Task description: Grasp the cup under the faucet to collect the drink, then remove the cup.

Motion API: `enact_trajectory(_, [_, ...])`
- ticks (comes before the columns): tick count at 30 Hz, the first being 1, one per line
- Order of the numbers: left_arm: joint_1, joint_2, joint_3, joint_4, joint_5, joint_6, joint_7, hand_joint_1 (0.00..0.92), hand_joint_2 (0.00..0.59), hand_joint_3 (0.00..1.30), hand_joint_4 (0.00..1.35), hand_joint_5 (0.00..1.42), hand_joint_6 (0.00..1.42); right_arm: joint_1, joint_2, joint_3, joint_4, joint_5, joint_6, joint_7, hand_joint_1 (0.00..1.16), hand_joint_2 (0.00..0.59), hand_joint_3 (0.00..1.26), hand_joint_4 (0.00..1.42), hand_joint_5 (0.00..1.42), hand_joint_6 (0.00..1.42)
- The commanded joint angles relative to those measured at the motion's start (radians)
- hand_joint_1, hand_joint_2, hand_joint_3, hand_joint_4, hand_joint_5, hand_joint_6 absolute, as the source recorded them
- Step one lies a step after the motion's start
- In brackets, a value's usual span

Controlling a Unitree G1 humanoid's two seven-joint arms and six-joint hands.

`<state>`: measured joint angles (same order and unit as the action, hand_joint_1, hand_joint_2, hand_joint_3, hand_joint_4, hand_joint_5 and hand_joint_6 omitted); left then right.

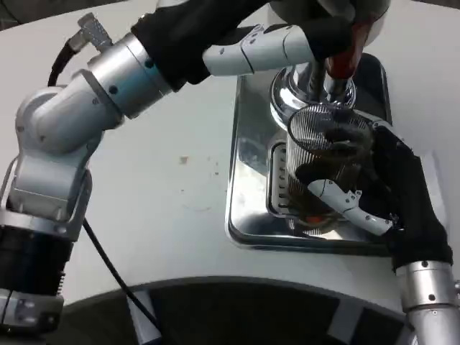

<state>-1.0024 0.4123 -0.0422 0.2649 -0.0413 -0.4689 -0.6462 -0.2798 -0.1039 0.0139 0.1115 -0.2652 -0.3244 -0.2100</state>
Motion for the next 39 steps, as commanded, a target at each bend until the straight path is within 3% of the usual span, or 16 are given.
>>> enact_trajectory(1, [0.026, -0.003, 0.03, -0.046, -0.034, -0.012, 0.024, 0.0, 0.098, 0.22, 0.24, 0.3, 0.32, 0.028, 0.011, 0.003, -0.016, -0.003, -0.016, -0.008, 0.71, 0.239, 0.4, 0.51, 0.57, 0.5])
enact_trajectory(8, [0.068, 0.012, 0.059, -0.127, -0.06, 0.019, 0.03, 0.0, 0.106, 0.26, 0.28, 0.33, 0.34, 0.029, 0.016, 0.004, -0.018, -0.006, -0.019, -0.01, 0.7, 0.241, 0.41, 0.52, 0.59, 0.53])
enact_trajectory(18, [0.149, 0.053, 0.113, -0.245, -0.094, 0.087, 0.033, 0.0, 0.108, 0.27, 0.3, 0.34, 0.36, 0.038, 0.02, -0.002, -0.036, -0.007, -0.021, -0.018, 0.71, 0.239, 0.45, 0.6, 0.69, 0.68])
enact_trajectory(39, [0.626, 0.089, 0.238, -0.59, -0.144, 0.295, 0.103, 0.0, 0.109, 0.29, 0.32, 0.35, 0.38, 0.092, 0.03, -0.029, -0.116, -0.023, -0.017, -0.045, 0.72, 0.244, 0.56, 0.71, 0.84, 0.88])
